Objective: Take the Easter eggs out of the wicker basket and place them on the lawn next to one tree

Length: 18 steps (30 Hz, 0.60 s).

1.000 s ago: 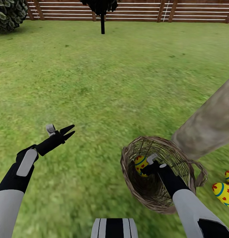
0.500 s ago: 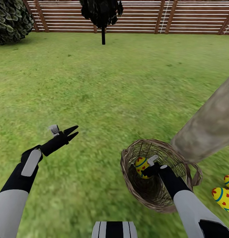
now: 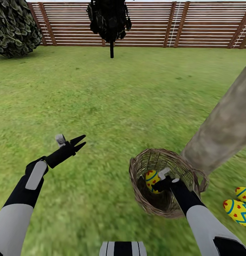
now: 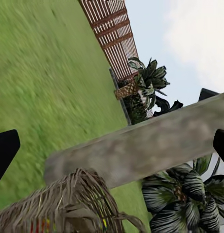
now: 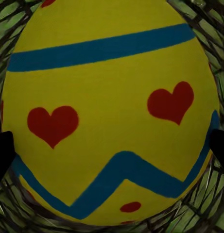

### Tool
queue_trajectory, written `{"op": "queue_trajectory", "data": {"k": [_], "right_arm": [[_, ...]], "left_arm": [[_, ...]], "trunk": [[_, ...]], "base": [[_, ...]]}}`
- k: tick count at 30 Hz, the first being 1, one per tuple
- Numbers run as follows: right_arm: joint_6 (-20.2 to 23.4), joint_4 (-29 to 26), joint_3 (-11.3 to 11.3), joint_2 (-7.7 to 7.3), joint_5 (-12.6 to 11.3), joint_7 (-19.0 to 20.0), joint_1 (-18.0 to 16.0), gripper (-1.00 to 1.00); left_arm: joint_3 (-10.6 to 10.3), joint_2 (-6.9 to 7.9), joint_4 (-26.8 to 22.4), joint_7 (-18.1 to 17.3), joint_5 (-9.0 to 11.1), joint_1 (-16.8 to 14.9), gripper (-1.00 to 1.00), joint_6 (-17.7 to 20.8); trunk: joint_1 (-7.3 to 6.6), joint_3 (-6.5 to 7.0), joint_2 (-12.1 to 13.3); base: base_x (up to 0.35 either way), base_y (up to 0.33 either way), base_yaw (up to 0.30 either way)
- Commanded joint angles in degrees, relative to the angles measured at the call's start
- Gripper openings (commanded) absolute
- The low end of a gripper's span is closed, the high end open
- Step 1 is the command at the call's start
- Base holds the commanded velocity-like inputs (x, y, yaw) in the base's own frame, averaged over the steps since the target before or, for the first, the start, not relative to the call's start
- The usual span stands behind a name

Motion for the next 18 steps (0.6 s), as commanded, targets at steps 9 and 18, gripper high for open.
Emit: {"op": "queue_trajectory", "data": {"k": [9, 18], "right_arm": [[0.2, -4.1, -3.1, -0.77, 0.5, 10.0, 0.0, -1.0], [13.0, -15.2, -3.7, -6.86, 0.6, 25.1, 0.0, -1.0]], "left_arm": [[0.2, 0.06, 0.0, -0.1, 0.3, 0.0, 1.0, 0.3], [0.2, 0.06, 0.0, -0.1, 0.3, 0.0, 1.0, 0.3]], "trunk": [[-0.24, 1.96, 0.1], [-0.47, 3.95, 0.2]], "base": [[-0.002, 0.0, 0.0], [0.0, 0.0, 0.0]]}}
